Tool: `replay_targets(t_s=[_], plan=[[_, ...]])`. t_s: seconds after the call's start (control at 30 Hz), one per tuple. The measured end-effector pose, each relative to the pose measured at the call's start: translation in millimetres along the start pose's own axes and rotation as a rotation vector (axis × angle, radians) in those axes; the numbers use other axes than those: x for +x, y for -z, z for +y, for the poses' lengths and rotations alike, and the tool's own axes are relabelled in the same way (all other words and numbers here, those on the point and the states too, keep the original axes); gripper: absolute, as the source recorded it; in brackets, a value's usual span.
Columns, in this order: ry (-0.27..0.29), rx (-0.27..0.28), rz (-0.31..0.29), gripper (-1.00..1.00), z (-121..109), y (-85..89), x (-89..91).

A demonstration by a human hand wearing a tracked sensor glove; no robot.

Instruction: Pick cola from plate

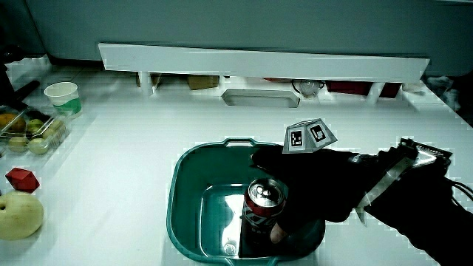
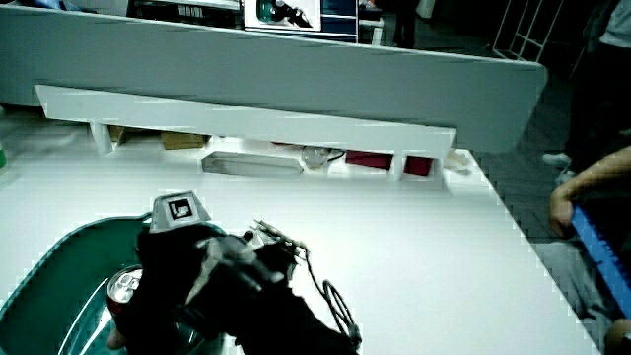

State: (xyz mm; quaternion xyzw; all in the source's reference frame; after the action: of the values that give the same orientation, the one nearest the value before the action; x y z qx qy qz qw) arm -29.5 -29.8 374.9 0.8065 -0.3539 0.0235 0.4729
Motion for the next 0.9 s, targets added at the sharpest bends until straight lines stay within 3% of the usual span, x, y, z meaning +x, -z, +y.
replay_targets(t_s=[0.13, 0.23, 0.43, 0.9], plan=[[-0.009, -0.003, 0.004, 0.00, 1.4, 0.3, 0.9], [-0.033, 0.058, 0.020, 0.00, -1.1, -2.1, 2.0], [-0.051, 0.106, 0.029, 0.25, -2.6, -4.6, 2.2], [-0.079, 0.128, 0.050, 0.83, -2.4, -4.6, 1.1]])
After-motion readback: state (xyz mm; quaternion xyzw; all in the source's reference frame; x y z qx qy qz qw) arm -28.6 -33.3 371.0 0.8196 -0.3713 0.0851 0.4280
